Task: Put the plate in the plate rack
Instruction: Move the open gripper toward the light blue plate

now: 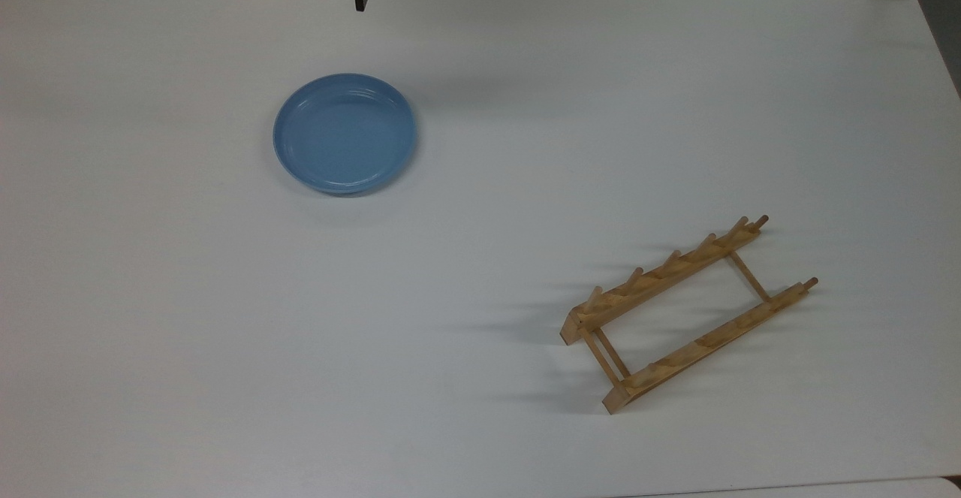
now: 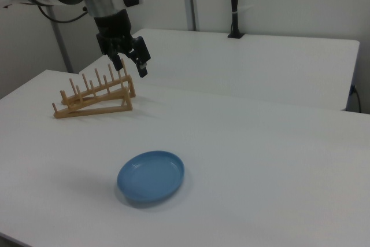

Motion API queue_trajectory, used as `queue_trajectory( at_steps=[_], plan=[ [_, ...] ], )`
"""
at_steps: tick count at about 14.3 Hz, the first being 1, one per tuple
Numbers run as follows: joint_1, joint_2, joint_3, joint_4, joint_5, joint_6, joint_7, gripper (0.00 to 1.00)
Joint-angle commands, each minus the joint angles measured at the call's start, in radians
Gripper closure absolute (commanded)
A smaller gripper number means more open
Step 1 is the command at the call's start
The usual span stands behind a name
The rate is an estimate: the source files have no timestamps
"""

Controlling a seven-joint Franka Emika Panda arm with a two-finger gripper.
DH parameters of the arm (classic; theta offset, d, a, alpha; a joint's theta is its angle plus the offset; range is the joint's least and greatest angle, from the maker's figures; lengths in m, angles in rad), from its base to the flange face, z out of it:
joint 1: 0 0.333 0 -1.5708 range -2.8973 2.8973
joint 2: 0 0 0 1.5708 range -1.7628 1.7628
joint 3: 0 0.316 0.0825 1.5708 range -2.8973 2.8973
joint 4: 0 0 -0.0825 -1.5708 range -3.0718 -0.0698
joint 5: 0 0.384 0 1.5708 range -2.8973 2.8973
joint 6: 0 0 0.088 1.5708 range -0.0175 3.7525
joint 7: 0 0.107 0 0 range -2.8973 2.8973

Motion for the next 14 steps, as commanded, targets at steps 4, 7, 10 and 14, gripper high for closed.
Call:
queue_trajectory(
  at_steps=[4,7,10,14],
  plan=[
    [0.008,-0.016,-0.015,-0.022,0.028,0.012,-0.007,0.0],
    [0.008,-0.016,-0.015,-0.022,0.028,0.012,-0.006,0.0],
    [0.008,-0.014,-0.015,-0.02,0.028,0.013,-0.008,0.0],
    [0.007,-0.013,-0.015,-0.022,0.028,0.015,-0.029,0.0]
  ],
)
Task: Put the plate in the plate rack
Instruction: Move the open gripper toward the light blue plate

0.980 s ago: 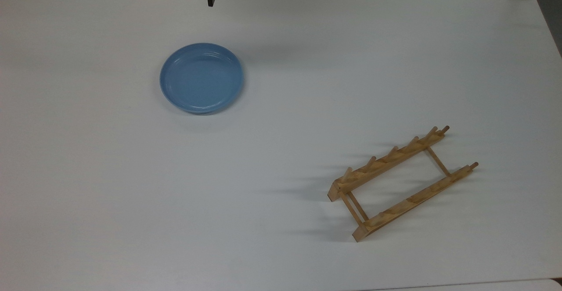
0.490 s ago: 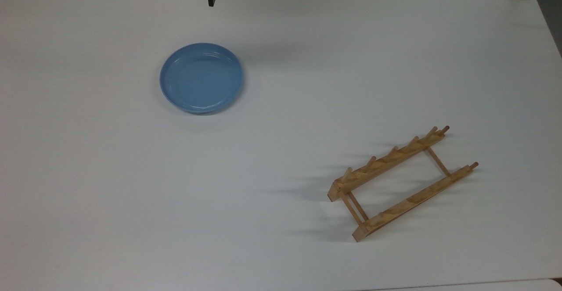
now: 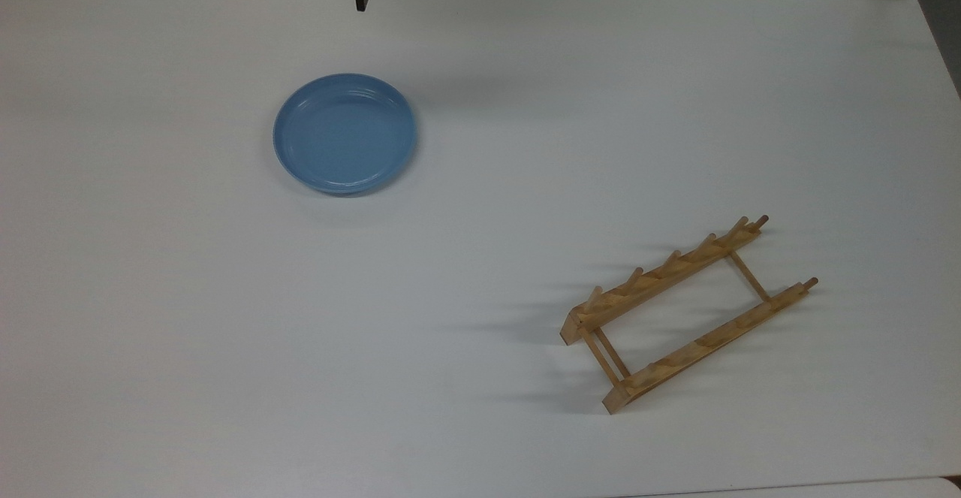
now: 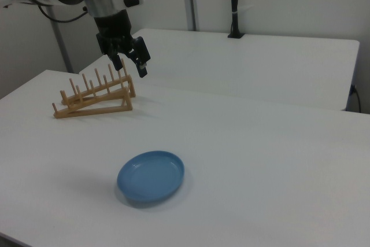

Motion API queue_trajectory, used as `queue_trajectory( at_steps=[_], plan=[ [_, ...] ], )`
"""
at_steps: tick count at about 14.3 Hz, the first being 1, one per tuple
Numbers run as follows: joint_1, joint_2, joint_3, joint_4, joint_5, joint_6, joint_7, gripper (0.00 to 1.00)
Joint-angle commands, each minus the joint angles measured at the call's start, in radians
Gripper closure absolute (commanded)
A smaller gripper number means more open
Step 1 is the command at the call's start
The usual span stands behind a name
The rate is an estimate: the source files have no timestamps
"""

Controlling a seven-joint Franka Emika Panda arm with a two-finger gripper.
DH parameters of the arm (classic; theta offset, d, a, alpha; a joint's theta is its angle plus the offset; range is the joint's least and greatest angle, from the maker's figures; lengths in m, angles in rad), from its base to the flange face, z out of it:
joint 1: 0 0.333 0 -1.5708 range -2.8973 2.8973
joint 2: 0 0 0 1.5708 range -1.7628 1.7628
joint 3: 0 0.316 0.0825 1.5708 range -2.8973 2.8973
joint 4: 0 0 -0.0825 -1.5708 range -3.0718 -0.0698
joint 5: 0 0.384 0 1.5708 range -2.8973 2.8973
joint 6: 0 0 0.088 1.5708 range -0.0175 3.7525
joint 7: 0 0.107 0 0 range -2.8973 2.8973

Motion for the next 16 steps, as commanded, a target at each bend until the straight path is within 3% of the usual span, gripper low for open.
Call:
queue_trajectory(
  at_steps=[1,10,12,16],
  plan=[
    [0.007,-0.013,-0.015,-0.022,0.021,0.015,-0.046,0.0],
    [-0.015,-0.016,-0.039,-0.037,0.019,-0.04,-0.442,0.0],
    [-0.024,-0.013,-0.039,-0.049,0.008,-0.04,-0.486,0.0],
    [-0.05,-0.01,-0.042,-0.178,-0.015,0.025,-0.488,0.0]
  ],
)
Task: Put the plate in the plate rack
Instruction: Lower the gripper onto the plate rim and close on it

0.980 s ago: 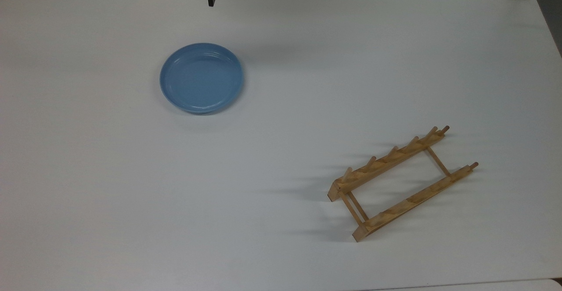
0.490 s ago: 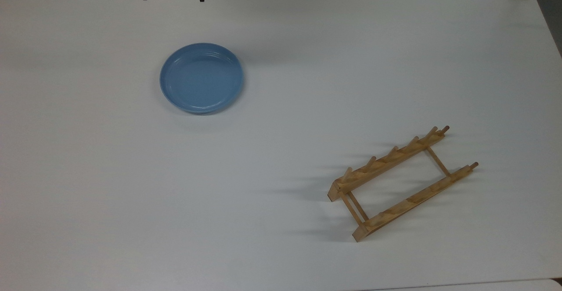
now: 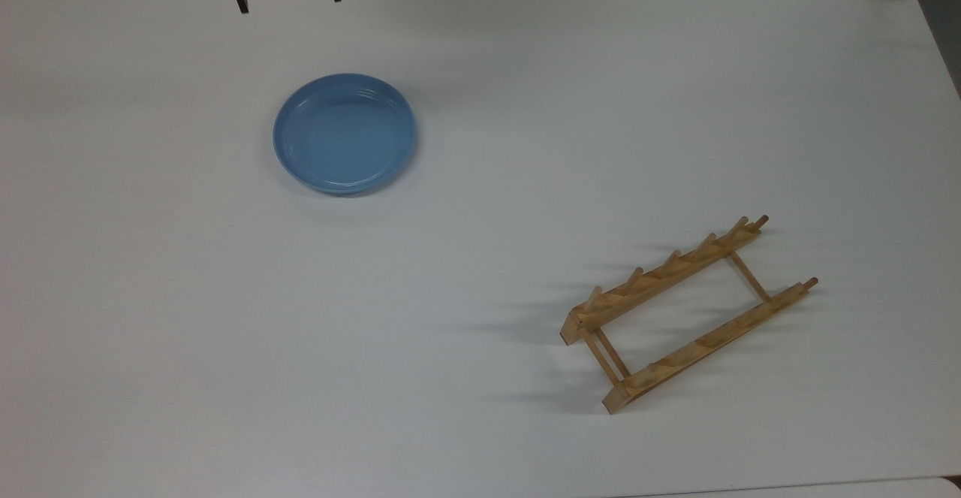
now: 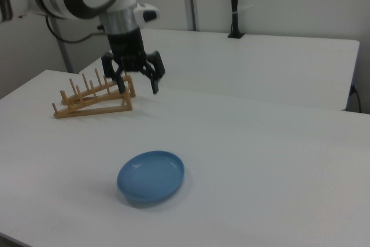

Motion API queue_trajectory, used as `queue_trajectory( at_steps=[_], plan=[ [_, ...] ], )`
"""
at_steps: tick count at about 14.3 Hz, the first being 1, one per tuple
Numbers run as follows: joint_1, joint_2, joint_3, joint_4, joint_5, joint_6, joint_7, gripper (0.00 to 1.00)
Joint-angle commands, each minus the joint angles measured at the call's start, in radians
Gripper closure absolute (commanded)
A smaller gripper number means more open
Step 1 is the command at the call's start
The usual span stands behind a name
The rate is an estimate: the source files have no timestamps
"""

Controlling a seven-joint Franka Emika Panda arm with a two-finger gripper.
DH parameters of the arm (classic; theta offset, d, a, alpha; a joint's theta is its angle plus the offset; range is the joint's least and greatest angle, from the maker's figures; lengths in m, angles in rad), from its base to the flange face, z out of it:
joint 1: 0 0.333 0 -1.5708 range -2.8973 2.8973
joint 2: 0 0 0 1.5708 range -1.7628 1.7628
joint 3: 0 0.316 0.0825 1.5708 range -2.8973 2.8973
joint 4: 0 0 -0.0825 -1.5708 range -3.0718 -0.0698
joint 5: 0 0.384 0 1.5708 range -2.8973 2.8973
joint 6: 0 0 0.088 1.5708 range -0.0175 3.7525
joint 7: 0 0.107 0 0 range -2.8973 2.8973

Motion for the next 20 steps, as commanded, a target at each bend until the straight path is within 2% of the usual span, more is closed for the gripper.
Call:
queue_trajectory(
  at_steps=[1,7,12,15,17,19,20],
  plan=[
    [-0.03,-0.014,-0.011,-0.138,-0.024,0.099,-0.03,0.0],
    [-0.122,0.057,-0.026,-0.305,-0.027,0.404,-0.033,0.0],
    [-0.158,0.209,-0.025,-0.302,-0.022,0.478,-0.021,0.0],
    [-0.158,0.245,-0.025,-0.304,-0.011,0.478,-0.012,0.01],
    [-0.158,0.259,-0.023,-0.304,-0.01,0.477,0.001,0.17],
    [-0.156,0.272,-0.023,-0.301,-0.008,0.478,0.036,0.19],
    [-0.156,0.274,-0.022,-0.301,-0.007,0.483,0.045,0.24]
  ],
)
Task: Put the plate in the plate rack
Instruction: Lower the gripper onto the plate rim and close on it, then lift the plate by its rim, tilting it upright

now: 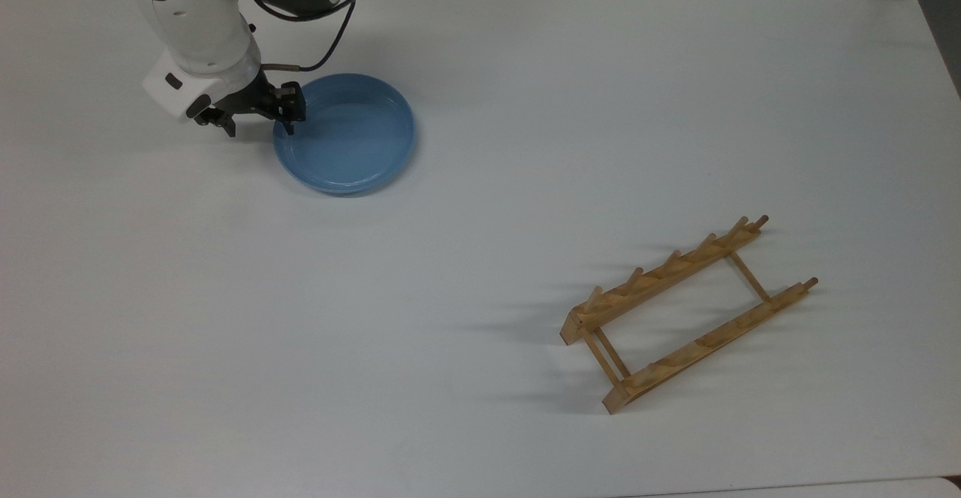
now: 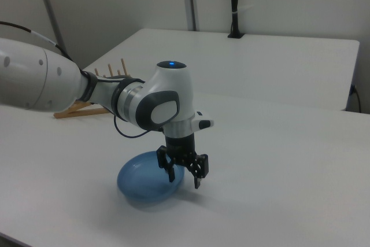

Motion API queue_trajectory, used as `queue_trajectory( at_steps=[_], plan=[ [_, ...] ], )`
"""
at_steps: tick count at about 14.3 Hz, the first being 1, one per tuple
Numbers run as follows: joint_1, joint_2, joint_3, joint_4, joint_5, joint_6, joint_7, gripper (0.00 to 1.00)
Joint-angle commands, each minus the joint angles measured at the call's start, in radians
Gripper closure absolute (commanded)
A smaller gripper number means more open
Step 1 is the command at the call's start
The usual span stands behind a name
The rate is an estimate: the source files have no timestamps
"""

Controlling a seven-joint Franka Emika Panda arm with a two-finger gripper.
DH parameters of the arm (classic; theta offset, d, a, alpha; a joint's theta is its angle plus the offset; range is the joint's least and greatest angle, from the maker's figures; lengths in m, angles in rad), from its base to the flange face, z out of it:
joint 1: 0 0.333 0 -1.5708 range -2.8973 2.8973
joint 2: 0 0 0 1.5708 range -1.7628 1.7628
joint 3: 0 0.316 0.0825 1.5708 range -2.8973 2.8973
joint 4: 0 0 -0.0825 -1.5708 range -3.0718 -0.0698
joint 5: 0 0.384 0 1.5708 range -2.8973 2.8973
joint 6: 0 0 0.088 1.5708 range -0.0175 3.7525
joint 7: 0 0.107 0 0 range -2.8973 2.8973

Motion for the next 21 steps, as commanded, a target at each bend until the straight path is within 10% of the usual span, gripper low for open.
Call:
queue_trajectory(
  at_steps=[1,4,8,21],
  plan=[
    [0.004,0.011,0.003,0.002,0.01,0.014,0.054,0.32],
    [0.015,0.02,0.02,0.004,0.021,0.016,0.133,0.82],
    [0.017,0.026,0.061,0.006,0.021,0.037,0.239,0.99],
    [0.018,-0.055,0.211,0.32,0.045,-0.001,0.441,1.0]
  ],
)
